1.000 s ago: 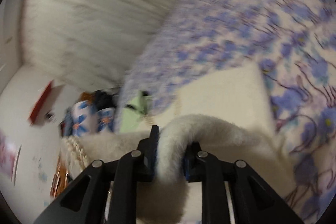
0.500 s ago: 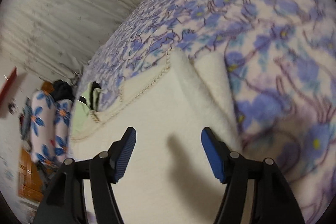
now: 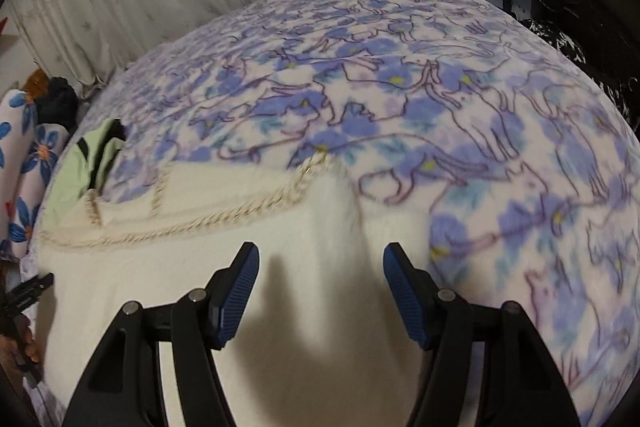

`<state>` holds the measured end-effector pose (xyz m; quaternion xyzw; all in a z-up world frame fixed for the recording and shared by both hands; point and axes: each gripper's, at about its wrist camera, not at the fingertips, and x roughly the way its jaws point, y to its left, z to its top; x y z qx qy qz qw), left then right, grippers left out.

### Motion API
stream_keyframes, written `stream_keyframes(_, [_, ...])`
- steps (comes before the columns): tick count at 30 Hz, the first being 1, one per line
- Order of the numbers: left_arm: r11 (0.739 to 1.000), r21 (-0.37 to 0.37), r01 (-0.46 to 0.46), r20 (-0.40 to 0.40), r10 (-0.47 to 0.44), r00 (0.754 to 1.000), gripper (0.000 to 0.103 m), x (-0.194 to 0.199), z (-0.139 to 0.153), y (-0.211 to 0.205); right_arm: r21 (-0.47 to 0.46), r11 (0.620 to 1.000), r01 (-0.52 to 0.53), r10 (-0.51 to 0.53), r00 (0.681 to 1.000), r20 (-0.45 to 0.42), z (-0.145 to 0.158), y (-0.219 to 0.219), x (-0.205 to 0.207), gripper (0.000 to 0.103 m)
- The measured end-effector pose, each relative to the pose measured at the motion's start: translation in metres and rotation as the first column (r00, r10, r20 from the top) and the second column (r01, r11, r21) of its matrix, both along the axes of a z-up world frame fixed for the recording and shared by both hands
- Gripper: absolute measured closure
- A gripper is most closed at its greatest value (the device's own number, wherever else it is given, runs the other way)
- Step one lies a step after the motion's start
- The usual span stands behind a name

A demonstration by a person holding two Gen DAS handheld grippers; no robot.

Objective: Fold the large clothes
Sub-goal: 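Fold the hem up over the collar with both grippers and release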

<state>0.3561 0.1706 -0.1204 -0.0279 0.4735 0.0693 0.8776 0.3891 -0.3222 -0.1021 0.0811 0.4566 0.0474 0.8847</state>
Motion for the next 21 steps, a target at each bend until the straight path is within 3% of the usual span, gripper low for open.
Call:
stream_keyframes(3, [1.0,0.011,0.003,0.008,-0.003,1.0,0.032,0.016,0.001,0.001,0.015,1.0,-0.014,0.014,1.0,-0.004,-0.007,0.003,0.012,0.039])
stream_keyframes(5, [1.0,0.004,0.006,0.015,-0.006,1.0,0.039,0.021,0.001,0.0,0.029,0.998,-0.05,0.05,0.999,-0.002,-0.011,0.009,0.016,0.045])
stream_keyframes(7, [1.0,-0.012,0.027,0.025,-0.027,0.999,0.072,0.024,0.001,-0.003,-0.024,0.998,-0.064,0.064,0.998,-0.01,-0.014,0.018,0.015,0.078])
stream_keyframes(9, [0.999,0.035,0.027,0.044,-0.028,0.999,0.096,0.022,0.001,-0.009,-0.058,0.997,-0.06,0.061,0.998,0.019,-0.012,0.021,0.009,0.094])
stream_keyframes(12, [0.997,0.079,0.024,0.097,-0.032,0.995,0.097,0.013,0.009,-0.017,-0.042,0.999,-0.029,0.032,0.995,0.093,0.002,0.014,-0.003,0.095])
stream_keyframes(17, [0.999,0.034,-0.025,0.17,0.018,0.985,0.097,0.014,0.041,-0.012,0.029,0.999,0.035,-0.041,0.976,0.216,0.039,0.002,-0.009,0.095])
stream_keyframes(21, [0.996,0.046,-0.071,0.217,0.06,0.974,0.097,0.032,0.049,-0.013,0.043,0.995,0.09,-0.096,0.975,0.201,0.037,0.003,0.017,0.095])
